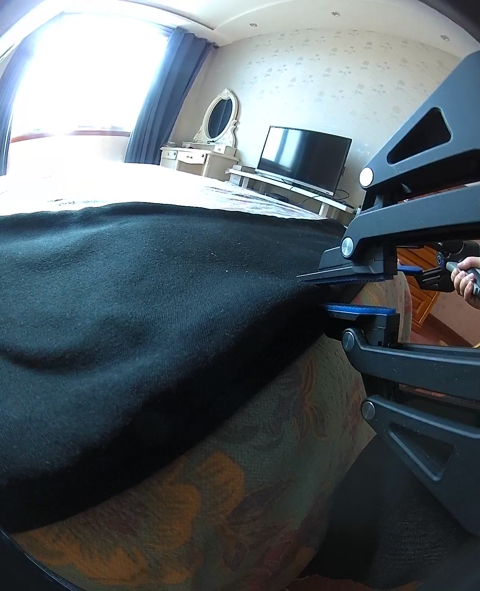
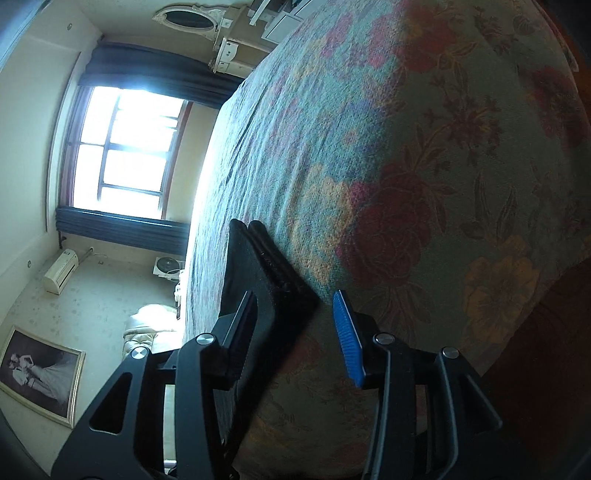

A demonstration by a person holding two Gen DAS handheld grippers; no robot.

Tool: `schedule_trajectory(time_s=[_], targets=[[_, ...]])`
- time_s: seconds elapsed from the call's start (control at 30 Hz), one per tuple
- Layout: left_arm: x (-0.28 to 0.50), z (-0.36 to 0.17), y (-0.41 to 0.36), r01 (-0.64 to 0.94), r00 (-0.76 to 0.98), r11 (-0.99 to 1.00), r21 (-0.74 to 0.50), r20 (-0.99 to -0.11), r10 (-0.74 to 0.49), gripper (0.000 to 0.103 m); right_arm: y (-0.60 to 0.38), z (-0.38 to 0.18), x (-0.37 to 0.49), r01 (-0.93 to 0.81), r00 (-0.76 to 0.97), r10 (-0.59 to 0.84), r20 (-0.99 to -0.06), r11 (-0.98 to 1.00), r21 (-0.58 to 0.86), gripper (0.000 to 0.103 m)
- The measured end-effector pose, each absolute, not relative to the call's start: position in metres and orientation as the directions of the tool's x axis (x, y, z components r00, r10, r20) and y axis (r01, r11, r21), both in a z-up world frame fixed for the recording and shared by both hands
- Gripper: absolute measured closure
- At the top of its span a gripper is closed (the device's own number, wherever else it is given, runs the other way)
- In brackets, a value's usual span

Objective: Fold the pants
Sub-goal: 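Open the left gripper and release the trousers while the right gripper holds the hems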

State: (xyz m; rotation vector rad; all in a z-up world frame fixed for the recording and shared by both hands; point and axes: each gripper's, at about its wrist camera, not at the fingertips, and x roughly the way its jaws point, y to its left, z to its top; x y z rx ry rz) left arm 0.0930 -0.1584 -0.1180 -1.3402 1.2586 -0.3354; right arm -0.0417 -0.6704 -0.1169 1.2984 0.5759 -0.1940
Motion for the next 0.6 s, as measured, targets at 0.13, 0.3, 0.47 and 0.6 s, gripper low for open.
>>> schedule_trajectory(time_s=[0.13,0.3,0.47,0.6], targets=[[0.091,-0.113,-0.16,-0.447,0.357,0.31,-0.839,-0.485,-0.798,0.094,-0.674,-0.105,-0.035,0.452,0.841,0.138,-0.522,0.351,0.82,0.052],[0.089,-0.089,-0.168,-0.343,0.305,0.377,-0.86,-0.481,-0.822,0.094,-0.689,-0.086,-0.005,0.391,0.835,0.174,-0.521,0.48,0.786,0.031],[0.111,-0.052,-0.168,-0.132,0.351,0.474,-0.871,-0.488,-0.799,0.093,-0.691,-0.091,0.043,0.359,0.753,0.27,-0.6,0.596,0.718,0.03],[0.135,-0.038,-0.143,-0.072,0.394,0.518,-0.852,-0.502,-0.77,0.089,-0.699,-0.106,0.059,0.331,0.739,0.365,-0.567,0.537,0.776,0.014]])
